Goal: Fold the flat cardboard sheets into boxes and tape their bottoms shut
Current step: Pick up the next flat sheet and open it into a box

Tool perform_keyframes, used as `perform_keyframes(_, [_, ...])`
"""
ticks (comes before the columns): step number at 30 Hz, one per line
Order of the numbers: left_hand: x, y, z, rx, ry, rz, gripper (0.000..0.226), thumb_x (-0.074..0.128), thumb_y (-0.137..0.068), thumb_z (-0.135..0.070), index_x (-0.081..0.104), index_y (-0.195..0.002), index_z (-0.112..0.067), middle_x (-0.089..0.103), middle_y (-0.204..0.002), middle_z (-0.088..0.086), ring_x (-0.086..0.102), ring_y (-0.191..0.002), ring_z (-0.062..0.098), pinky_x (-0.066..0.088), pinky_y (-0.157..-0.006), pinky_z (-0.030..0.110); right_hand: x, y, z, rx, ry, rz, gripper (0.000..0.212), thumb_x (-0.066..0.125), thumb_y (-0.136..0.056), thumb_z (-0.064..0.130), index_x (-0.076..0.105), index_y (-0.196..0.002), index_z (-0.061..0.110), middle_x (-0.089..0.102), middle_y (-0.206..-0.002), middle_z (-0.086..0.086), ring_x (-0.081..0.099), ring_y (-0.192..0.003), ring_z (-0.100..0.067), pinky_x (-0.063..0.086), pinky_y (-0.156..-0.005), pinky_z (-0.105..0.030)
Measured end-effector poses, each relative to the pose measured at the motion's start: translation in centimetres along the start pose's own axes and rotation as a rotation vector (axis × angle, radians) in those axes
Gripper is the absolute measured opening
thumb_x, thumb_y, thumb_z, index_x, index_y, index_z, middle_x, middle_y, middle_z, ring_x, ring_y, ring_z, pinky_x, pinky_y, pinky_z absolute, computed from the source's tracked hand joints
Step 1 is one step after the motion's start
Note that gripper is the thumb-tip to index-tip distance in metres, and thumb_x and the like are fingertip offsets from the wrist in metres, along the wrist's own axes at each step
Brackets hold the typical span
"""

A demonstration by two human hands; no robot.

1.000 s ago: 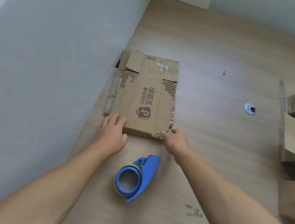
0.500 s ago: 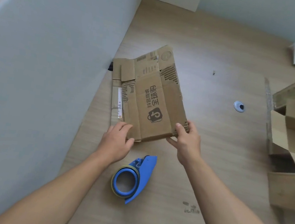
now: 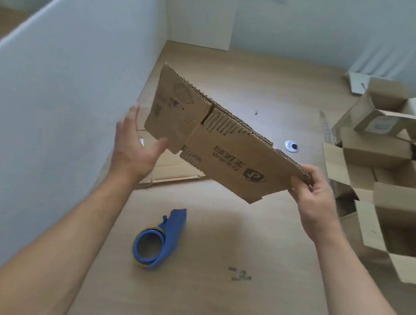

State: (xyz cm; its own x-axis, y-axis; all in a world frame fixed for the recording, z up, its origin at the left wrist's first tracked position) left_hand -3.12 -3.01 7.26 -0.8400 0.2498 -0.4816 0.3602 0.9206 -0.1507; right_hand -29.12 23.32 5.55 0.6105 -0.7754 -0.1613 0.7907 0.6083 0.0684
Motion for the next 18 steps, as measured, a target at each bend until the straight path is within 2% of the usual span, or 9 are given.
perform_keyframes(3, [1.0,1.7,-0.9,0.013,0.073,0.088,0.106,0.080,-0.075,-0.046,0.016,-0.157,-0.028,0.026,-0.157,-0.003,0.024,-0.147,0.009,0.023,-0.122,0.040,-4.3,1.4,-0.3,-0.019,0.059,0.040,0.029,0.053,-0.097,0.001,0.066,-0.106,0.026,0.068,-0.108,-0.014,0.062,-0.101,-0.022,0.044,-0.106,-0.053])
perform_keyframes(5, [2.5,3.8,-1.3,0.000,0.142,0.231,0.112,0.082,-0.064,-0.059,0.021,-0.155,-0.034,0.037,-0.154,-0.009,0.032,-0.143,0.005,0.028,-0.120,0.042,-6.5,2.2,-0.7,-0.037,0.125,0.068,0.030,0.054,-0.098,0.003,0.066,-0.103,0.030,0.069,-0.104,-0.009,0.063,-0.101,-0.023,0.045,-0.104,-0.051])
perform_keyframes(7, [3.9,6.3,-1.4,-0.061,0.214,0.336,0.123,0.085,-0.053,-0.065,0.021,-0.154,-0.037,0.045,-0.148,-0.011,0.041,-0.138,0.003,0.033,-0.118,0.042,-8.2,3.3,-1.0,-0.049,0.142,0.066,0.034,0.054,-0.098,0.002,0.066,-0.100,0.034,0.070,-0.096,0.003,0.062,-0.097,-0.017,0.048,-0.099,-0.042])
perform_keyframes(9, [5.0,8.7,-1.6,-0.103,0.267,0.389,0.131,0.088,-0.047,-0.066,0.017,-0.155,-0.040,0.040,-0.153,-0.006,0.040,-0.140,0.007,0.033,-0.118,0.041,-9.3,4.4,-1.1,-0.050,0.129,0.074,0.035,0.053,-0.098,0.000,0.065,-0.105,0.033,0.070,-0.093,0.015,0.062,-0.098,-0.011,0.050,-0.094,-0.028])
perform_keyframes(11, [6.1,11.0,-1.9,-0.112,0.287,0.452,0.128,0.087,-0.048,-0.059,0.013,-0.152,-0.048,0.031,-0.159,-0.005,0.037,-0.141,0.008,0.030,-0.119,0.037,-10.0,5.3,-1.7,-0.029,0.131,0.117,0.034,0.053,-0.098,0.000,0.062,-0.118,0.027,0.072,-0.103,0.012,0.064,-0.105,-0.011,0.051,-0.094,-0.025])
perform_keyframes(14, [7.7,14.4,-2.3,-0.136,0.360,0.526,0.120,0.086,-0.051,-0.050,0.013,-0.145,-0.059,0.031,-0.158,-0.012,0.038,-0.140,0.003,0.031,-0.117,0.032,-11.0,6.0,-2.9,-0.020,0.149,0.118,0.039,0.053,-0.098,0.004,0.058,-0.130,0.025,0.069,-0.115,-0.003,0.062,-0.113,-0.018,0.048,-0.102,-0.038])
perform_keyframes(18, [8.4,17.0,-1.3,-0.118,0.378,0.464,0.102,0.084,-0.057,-0.048,0.022,-0.136,-0.068,0.032,-0.156,-0.018,0.030,-0.142,-0.007,0.031,-0.117,0.030,-11.6,7.7,-3.9,0.004,0.105,0.112,0.041,0.057,-0.097,0.006,0.056,-0.130,0.030,0.068,-0.117,-0.002,0.063,-0.109,-0.012,0.048,-0.099,-0.030])
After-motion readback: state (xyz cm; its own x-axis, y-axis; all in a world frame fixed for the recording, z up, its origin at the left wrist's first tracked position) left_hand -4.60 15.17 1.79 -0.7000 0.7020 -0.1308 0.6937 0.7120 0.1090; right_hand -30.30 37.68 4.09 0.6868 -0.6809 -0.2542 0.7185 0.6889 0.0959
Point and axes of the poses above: each hand's wrist, its own y-axis away from the middle knuckle, its own x-axis out of the palm, z = x × y, the point moved 4 cm from there along -y, towards the middle knuckle
